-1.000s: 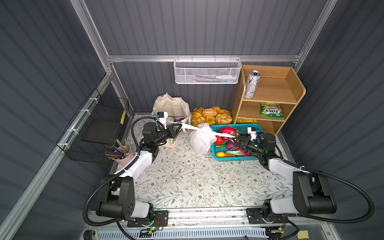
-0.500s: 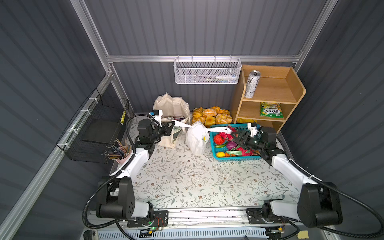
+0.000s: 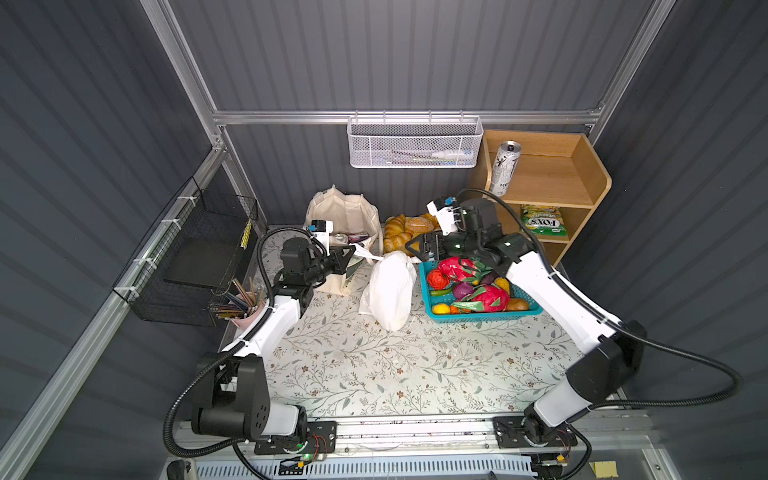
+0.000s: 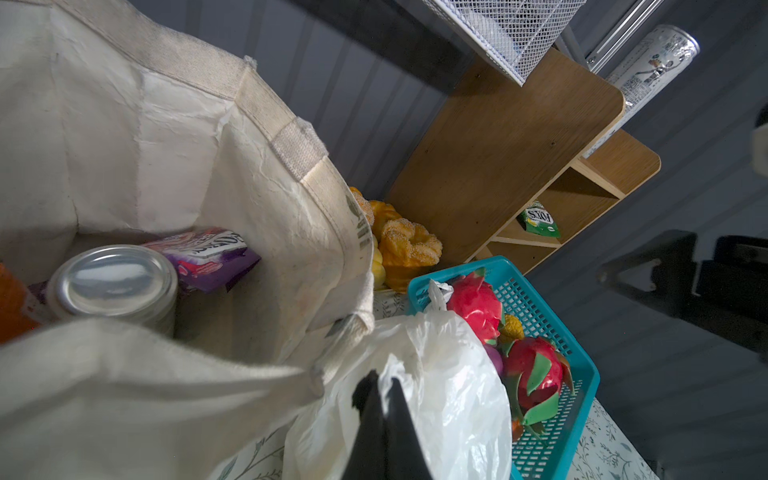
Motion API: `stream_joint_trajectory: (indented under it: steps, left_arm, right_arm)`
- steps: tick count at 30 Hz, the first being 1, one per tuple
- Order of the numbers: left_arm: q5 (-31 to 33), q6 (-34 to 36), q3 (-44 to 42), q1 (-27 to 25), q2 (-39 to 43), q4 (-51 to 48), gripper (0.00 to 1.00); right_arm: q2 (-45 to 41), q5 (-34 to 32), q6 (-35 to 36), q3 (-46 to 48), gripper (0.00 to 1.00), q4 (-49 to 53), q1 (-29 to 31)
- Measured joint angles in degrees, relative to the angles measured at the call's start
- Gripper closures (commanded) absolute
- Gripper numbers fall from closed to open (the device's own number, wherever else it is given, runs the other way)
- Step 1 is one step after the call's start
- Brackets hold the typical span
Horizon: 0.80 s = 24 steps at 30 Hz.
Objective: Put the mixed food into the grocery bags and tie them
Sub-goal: 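Carry the white bag up over the canvas tote with the right gripper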
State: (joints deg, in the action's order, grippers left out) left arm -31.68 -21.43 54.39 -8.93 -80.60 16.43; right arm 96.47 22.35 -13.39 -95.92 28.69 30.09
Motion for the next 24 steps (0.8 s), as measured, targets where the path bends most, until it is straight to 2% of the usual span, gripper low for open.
stream_joint_trajectory:
  steps: [5,14,16,19,21,23,24]
  left_arm:
    - [-0.28,0.50,0.00,-0.17,0.00,-0.61,1.00]
    - [-1.07,1.38,0.00,-0.92,0.00,-0.79,1.00]
    - [-1.25,1.46,0.00,-1.01,0.00,-0.81,1.00]
    - [-1.38,1.57,0.00,-1.18,0.00,-0.81,1.00]
    - [-1.51,1.60,0.00,-1.20,0.00,-0.81,1.00]
    - [-1.57,1.60,0.04,-1.27,0.00,-0.83,1.00]
    - [-1.60,1.60,0.11,-1.27,0.00,-0.83,1.00]
  right_arm:
    - [11.19,1.31,4.76,-7.48,0.01,5.14,0.66]
    - [19.37,6.34,10.91,-10.93,0.01,8.79,0.24]
    - [20.74,8.37,12.13,-10.93,0.06,8.72,0.04]
    - [22.14,11.28,13.57,-10.73,0.21,8.55,-0.07]
    - [22.10,12.96,14.14,-9.53,0.40,8.09,-0.09]
    - [21.97,14.43,14.23,-8.41,0.65,7.50,-0.09]
    - [21.92,15.02,13.99,-7.98,0.74,7.26,-0.09]
